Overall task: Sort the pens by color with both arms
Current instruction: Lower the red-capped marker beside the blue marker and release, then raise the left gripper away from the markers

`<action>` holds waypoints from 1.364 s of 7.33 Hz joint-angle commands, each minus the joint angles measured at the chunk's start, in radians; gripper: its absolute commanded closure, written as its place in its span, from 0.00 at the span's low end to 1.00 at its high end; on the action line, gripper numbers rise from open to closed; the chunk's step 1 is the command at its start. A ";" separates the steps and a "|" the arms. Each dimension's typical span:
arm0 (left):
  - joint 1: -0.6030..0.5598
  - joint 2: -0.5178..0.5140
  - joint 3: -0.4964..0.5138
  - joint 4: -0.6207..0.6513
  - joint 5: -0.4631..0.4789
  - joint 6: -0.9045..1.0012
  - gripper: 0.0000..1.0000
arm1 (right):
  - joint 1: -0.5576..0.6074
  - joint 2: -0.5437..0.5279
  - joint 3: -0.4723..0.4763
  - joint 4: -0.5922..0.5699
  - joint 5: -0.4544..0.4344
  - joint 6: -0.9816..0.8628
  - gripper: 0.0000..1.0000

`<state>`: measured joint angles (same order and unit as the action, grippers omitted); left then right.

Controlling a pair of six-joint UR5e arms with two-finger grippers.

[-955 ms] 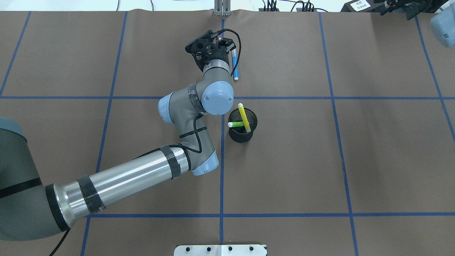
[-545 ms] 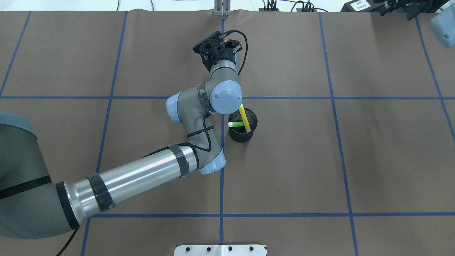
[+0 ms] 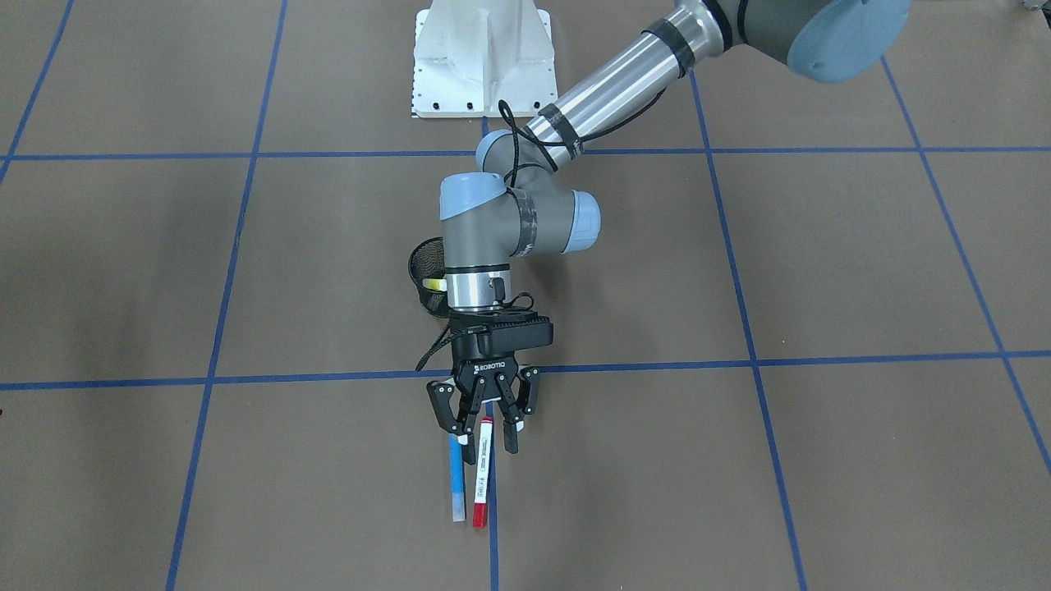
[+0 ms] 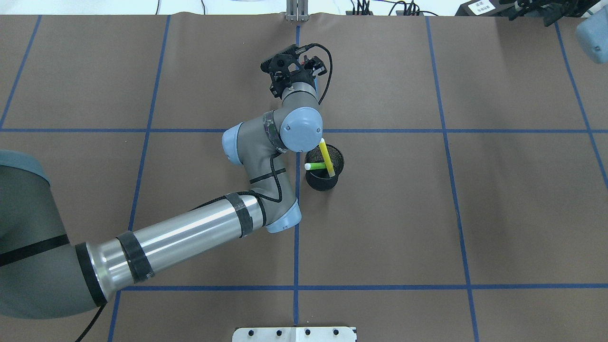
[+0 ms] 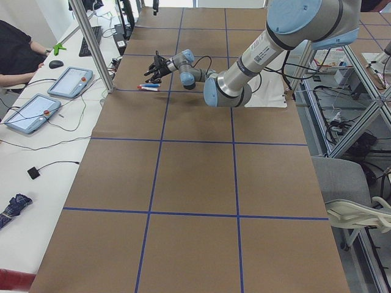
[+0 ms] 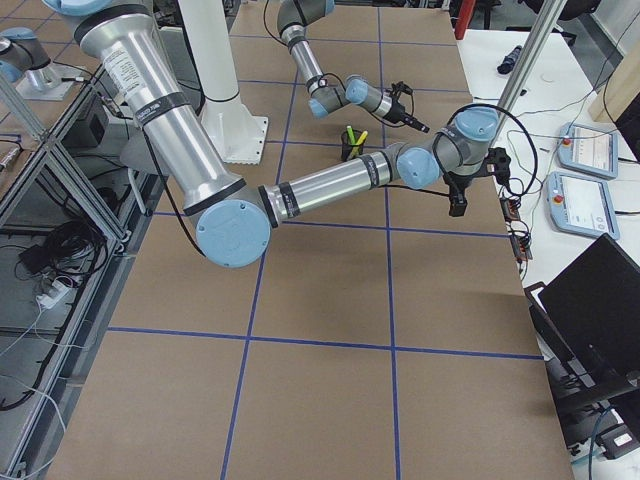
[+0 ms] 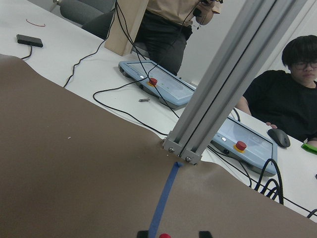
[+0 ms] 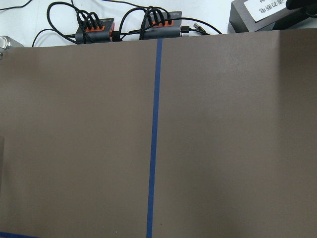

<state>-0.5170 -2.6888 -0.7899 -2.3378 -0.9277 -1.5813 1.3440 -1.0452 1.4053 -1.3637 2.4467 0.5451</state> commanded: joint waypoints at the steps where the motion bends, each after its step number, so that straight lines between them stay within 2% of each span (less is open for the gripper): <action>1: -0.008 0.003 -0.075 0.002 -0.063 0.127 0.00 | -0.002 -0.001 0.008 0.000 0.008 0.001 0.01; 2: -0.043 0.001 -0.133 0.006 -0.127 0.203 0.00 | -0.003 0.001 0.009 0.000 0.003 0.001 0.01; 3: -0.104 0.010 -0.194 0.020 -0.261 0.239 0.00 | -0.015 0.004 0.009 0.003 0.002 0.016 0.02; 4: -0.170 0.035 -0.240 0.084 -0.410 0.247 0.00 | -0.016 -0.008 0.017 0.006 0.000 0.027 0.04; 6: -0.257 0.079 -0.348 0.271 -0.608 0.401 0.00 | -0.017 -0.012 0.037 0.006 0.002 0.029 0.02; 7: -0.305 0.119 -0.382 0.317 -0.696 0.440 0.00 | -0.029 -0.012 0.064 0.005 0.000 0.030 0.02; 9: -0.398 0.255 -0.460 0.318 -0.862 0.567 0.00 | -0.093 -0.001 0.135 -0.008 -0.032 0.114 0.01; 10: -0.435 0.312 -0.495 0.311 -0.872 0.623 0.00 | -0.127 0.001 0.162 -0.011 -0.032 0.224 0.01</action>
<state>-0.8999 -2.4552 -1.2370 -2.0247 -1.7504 -1.0323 1.2586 -1.0478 1.5288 -1.3695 2.4224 0.6609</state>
